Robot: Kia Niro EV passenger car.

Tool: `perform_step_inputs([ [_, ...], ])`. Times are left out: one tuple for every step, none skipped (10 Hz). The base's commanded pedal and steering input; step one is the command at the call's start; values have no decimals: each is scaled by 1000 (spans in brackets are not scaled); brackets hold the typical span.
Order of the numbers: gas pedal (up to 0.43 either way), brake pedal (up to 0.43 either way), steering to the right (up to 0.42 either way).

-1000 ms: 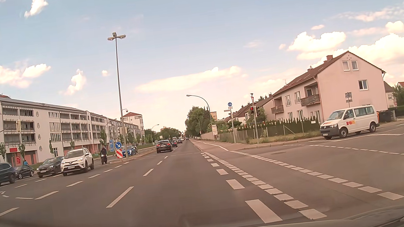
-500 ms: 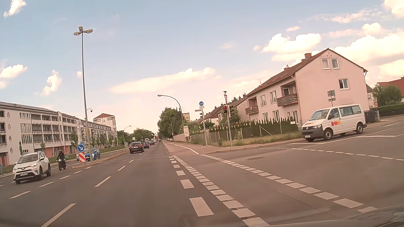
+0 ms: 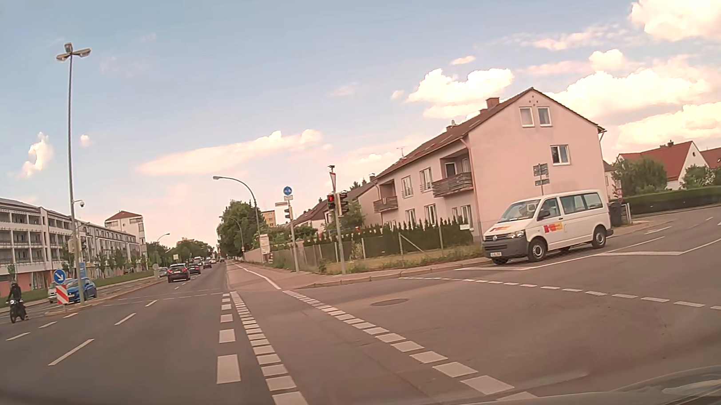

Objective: Follow the waypoints while adhering to traffic rules and regulations

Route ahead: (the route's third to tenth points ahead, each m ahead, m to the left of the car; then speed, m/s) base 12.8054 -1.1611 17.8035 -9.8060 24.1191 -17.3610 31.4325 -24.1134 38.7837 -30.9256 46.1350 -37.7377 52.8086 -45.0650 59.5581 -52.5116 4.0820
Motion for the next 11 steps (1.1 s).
perform_step_inputs([
  [0, 116, 305],
  [0, 116, 310],
  [0, 116, 317],
  [0, 110, 326],
  [0, 104, 336],
  [0, 18, 345],
  [0, 18, 356],
  [0, 18, 365],
  [0, 18, 372],
  [0, 18, 380],
  [0, 18, 389],
])
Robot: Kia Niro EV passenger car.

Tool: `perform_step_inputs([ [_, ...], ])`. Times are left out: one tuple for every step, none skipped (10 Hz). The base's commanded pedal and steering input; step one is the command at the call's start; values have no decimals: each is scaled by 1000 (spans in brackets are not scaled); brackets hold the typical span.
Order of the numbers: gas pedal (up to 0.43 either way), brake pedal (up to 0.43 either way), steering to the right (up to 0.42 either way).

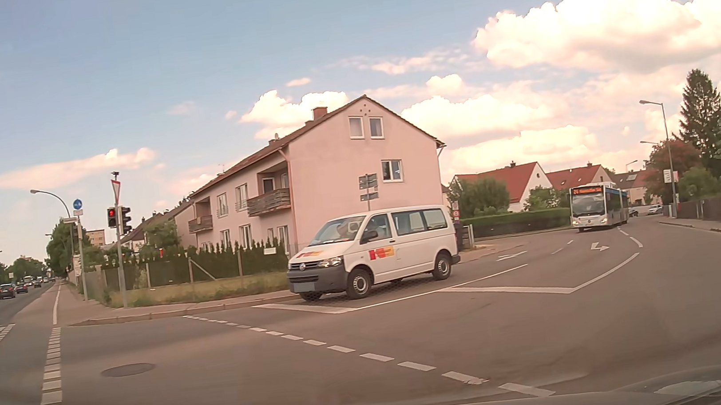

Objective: Follow the waypoints while adhering to traffic rules and regulations

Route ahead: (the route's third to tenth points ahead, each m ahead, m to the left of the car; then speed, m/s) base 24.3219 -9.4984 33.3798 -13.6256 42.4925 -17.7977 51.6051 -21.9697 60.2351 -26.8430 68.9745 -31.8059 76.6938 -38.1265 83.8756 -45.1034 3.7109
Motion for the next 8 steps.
perform_step_inputs([
  [0, 24, 401],
  [0, 18, 406],
  [0, 18, 411],
  [0, 18, 414],
  [0, 18, 416],
  [8, 18, 418],
  [59, 18, 421],
  [67, 18, 422],
])
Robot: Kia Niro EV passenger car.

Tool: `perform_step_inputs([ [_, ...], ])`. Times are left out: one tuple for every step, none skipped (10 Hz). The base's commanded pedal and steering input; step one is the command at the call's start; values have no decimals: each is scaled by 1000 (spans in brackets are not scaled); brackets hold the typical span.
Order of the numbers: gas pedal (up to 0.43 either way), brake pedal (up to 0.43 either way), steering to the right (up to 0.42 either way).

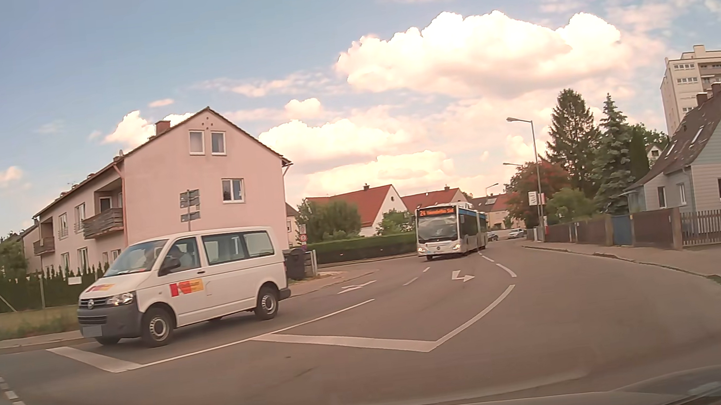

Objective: Follow the waypoints while adhering to traffic rules and regulations

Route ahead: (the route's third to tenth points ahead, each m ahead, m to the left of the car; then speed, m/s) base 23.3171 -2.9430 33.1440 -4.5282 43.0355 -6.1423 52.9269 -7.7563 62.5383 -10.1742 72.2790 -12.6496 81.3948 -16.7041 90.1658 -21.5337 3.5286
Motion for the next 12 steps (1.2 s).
perform_step_inputs([
  [67, 18, 420],
  [118, 18, 414],
  [118, 18, 403],
  [138, 18, 383],
  [150, 18, 359],
  [150, 18, 334],
  [150, 18, 302],
  [150, 18, 269],
  [150, 18, 236],
  [150, 18, 201],
  [150, 18, 160],
  [150, 24, 134],
])
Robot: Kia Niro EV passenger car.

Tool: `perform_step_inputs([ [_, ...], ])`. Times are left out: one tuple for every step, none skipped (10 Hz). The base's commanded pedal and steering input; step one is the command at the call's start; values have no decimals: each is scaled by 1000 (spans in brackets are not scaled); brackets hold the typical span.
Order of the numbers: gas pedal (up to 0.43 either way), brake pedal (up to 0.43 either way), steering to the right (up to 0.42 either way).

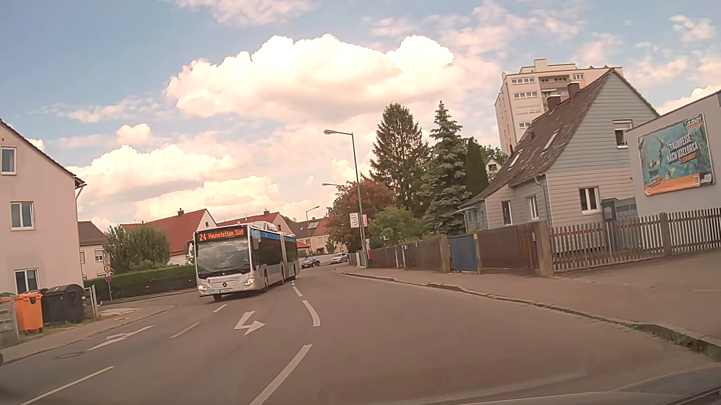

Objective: Follow the waypoints while adhering to traffic rules and regulations

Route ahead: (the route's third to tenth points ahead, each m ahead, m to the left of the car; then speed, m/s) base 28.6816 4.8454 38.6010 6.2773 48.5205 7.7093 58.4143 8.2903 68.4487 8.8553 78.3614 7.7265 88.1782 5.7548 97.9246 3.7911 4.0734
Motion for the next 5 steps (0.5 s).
perform_step_inputs([
  [150, 18, 116],
  [150, 18, 95],
  [157, 18, 74],
  [157, 18, 51],
  [157, 18, 23],
])
